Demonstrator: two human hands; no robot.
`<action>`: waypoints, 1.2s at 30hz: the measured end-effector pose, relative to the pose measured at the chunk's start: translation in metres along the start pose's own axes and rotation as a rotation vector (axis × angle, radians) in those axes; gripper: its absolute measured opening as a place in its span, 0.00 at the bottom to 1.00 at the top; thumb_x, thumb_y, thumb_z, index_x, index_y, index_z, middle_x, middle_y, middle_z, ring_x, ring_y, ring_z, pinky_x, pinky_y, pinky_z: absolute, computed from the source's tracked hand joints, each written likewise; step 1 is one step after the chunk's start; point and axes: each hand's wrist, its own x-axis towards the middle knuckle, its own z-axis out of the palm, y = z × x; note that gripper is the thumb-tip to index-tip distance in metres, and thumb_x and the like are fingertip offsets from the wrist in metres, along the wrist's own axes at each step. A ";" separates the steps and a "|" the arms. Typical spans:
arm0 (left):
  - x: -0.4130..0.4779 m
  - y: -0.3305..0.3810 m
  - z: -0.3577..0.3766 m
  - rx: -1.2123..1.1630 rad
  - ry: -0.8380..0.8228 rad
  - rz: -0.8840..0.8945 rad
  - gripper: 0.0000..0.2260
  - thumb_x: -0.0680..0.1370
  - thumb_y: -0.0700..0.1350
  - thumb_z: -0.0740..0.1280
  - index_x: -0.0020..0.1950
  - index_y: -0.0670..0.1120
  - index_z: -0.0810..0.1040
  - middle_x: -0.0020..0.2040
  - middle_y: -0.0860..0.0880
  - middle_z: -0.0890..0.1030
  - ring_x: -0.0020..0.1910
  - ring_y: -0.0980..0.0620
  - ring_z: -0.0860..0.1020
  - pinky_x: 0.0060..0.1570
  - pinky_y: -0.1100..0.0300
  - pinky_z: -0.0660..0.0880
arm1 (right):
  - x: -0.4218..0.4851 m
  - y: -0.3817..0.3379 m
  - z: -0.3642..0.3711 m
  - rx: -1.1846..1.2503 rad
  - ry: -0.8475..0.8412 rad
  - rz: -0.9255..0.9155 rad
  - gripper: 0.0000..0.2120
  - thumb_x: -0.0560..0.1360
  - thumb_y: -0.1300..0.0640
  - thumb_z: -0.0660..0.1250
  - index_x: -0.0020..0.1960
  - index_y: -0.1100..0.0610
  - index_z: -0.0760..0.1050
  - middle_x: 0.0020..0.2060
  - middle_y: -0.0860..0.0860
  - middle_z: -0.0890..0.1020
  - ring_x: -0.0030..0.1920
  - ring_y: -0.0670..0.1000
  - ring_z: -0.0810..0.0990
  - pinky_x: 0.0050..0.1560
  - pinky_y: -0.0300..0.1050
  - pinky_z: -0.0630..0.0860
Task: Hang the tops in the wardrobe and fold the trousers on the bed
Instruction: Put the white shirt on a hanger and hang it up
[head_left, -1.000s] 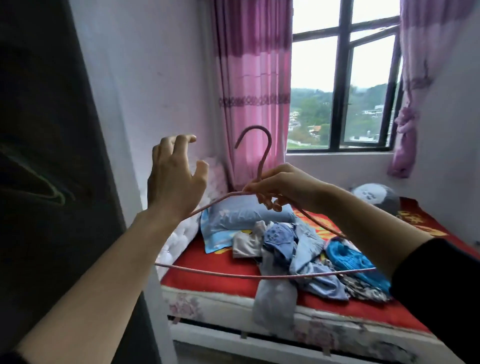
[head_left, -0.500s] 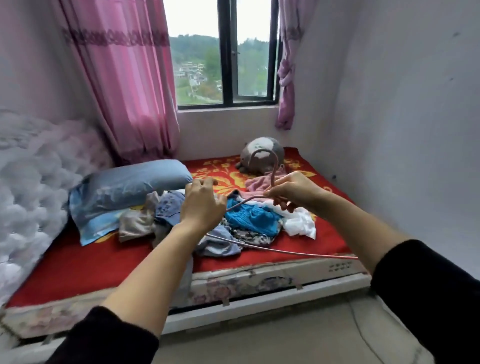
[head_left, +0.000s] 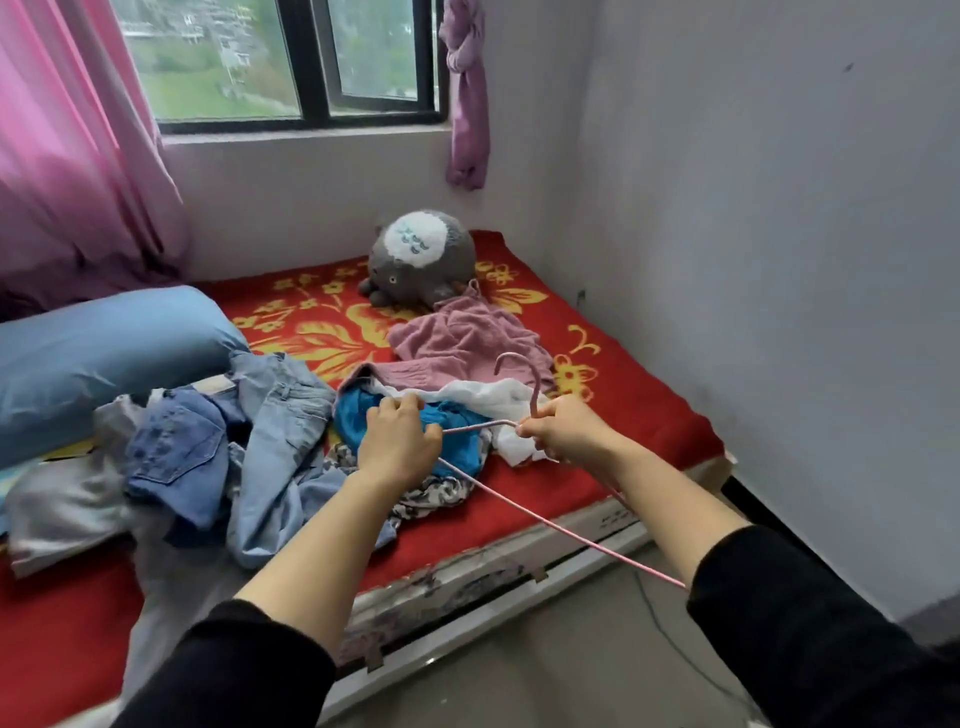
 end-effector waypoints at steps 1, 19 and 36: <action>0.015 -0.001 0.008 0.003 -0.028 -0.004 0.18 0.78 0.48 0.60 0.68 0.45 0.68 0.65 0.41 0.69 0.65 0.42 0.64 0.63 0.50 0.64 | 0.015 0.006 0.001 -0.011 0.013 0.017 0.10 0.74 0.62 0.68 0.35 0.58 0.71 0.27 0.53 0.69 0.24 0.47 0.64 0.24 0.38 0.59; 0.278 0.048 0.198 -0.001 -0.327 -0.083 0.18 0.78 0.46 0.59 0.67 0.43 0.68 0.65 0.40 0.69 0.64 0.40 0.65 0.63 0.50 0.64 | 0.311 0.120 -0.102 -0.176 0.190 0.289 0.14 0.77 0.58 0.57 0.43 0.64 0.77 0.43 0.60 0.82 0.48 0.61 0.79 0.44 0.47 0.70; 0.419 0.020 0.409 0.166 -0.209 0.212 0.18 0.72 0.38 0.66 0.62 0.38 0.74 0.65 0.34 0.71 0.67 0.37 0.65 0.67 0.45 0.64 | 0.473 0.296 -0.034 -0.241 0.006 0.566 0.14 0.79 0.48 0.62 0.53 0.59 0.67 0.49 0.58 0.80 0.50 0.61 0.79 0.46 0.50 0.75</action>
